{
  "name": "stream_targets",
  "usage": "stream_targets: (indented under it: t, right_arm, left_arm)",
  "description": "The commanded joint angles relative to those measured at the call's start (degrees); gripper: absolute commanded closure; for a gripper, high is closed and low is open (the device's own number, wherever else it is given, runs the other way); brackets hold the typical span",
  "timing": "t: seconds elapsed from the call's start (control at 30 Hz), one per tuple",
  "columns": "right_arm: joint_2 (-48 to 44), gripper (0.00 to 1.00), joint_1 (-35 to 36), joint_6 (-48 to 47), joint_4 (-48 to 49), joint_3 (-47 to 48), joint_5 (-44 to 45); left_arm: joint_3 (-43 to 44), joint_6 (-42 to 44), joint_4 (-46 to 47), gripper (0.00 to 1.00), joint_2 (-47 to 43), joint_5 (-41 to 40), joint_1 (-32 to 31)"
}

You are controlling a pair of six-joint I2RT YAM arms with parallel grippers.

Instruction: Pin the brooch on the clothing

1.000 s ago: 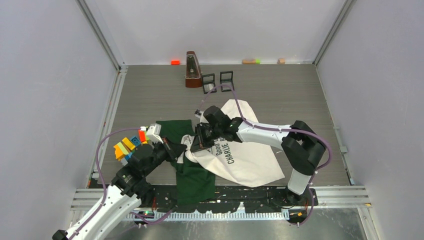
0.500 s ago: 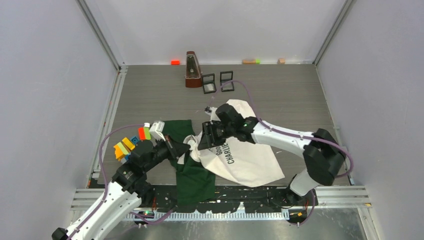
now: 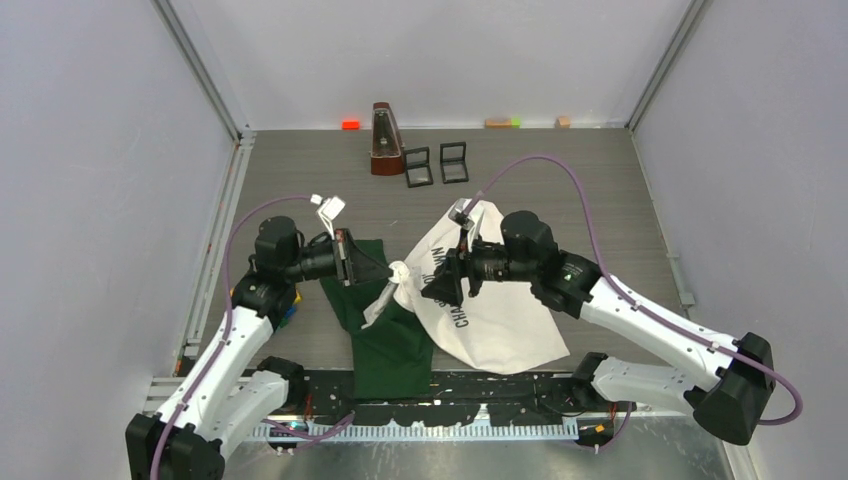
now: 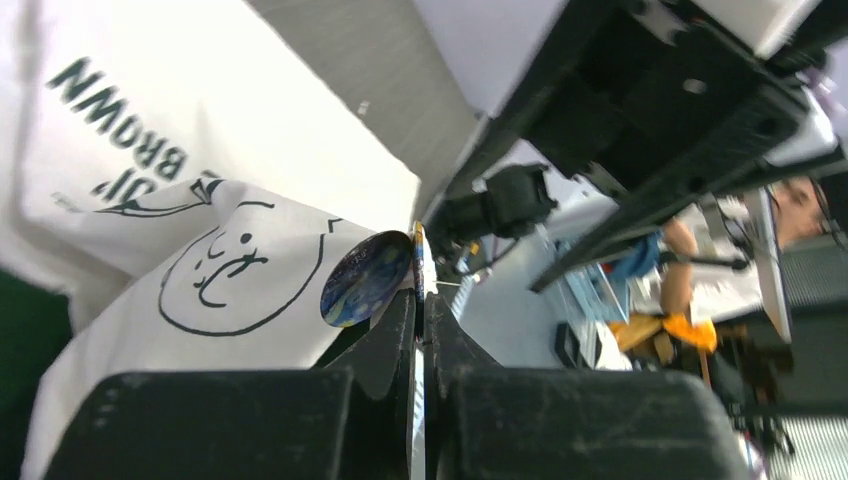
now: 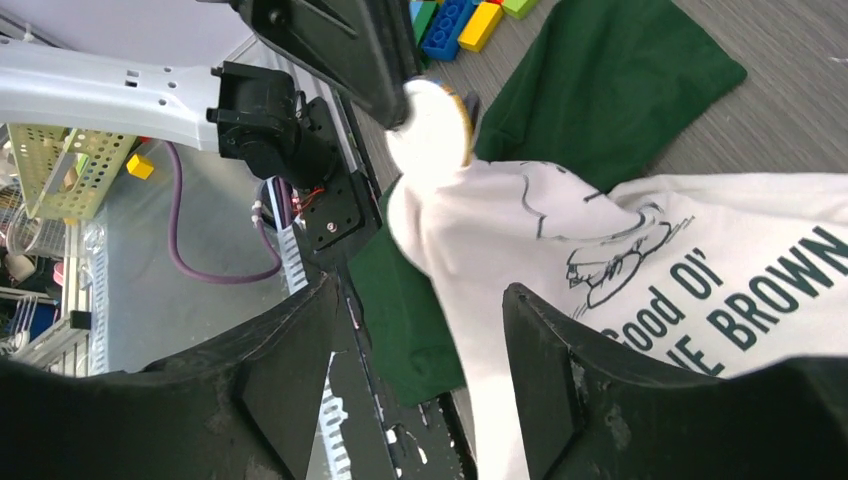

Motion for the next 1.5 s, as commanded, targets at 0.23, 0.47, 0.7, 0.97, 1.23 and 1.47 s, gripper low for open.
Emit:
stream_targets:
  t: [0.23, 0.47, 0.7, 0.97, 1.23, 1.47]
  right_arm:
    - [0.7, 0.31, 0.3, -5.2, 14.2, -1.8, -3.1]
    - [6.3, 0.31, 0.3, -2.2, 18.3, 2.0, -13.2]
    - [7.5, 0.31, 0.6, 1.4, 22.8, 1.0, -17.0]
    - [8.4, 0.31, 1.5, 1.8, 23.1, 0.8, -16.1]
    - [10.1, 0.37, 2.4, 1.2, 22.6, 0.6, -15.3]
    - [10.7, 0.51, 2.5, 2.3, 22.9, 0.7, -13.0]
  left_arm:
    - [6.4, 9.4, 0.3, 1.0, 2.8, 20.9, 0.4]
    - [6.3, 10.1, 0.5, 1.0, 3.1, 21.4, 0.4]
    - [6.0, 9.8, 0.6, 1.0, 2.8, 21.4, 0.4]
    - [6.0, 9.2, 1.3, 1.0, 3.0, 21.3, 0.4]
    - [6.0, 8.6, 2.1, 1.0, 3.2, 21.2, 0.4]
    - [5.8, 8.3, 2.5, 1.0, 3.1, 21.3, 0.4]
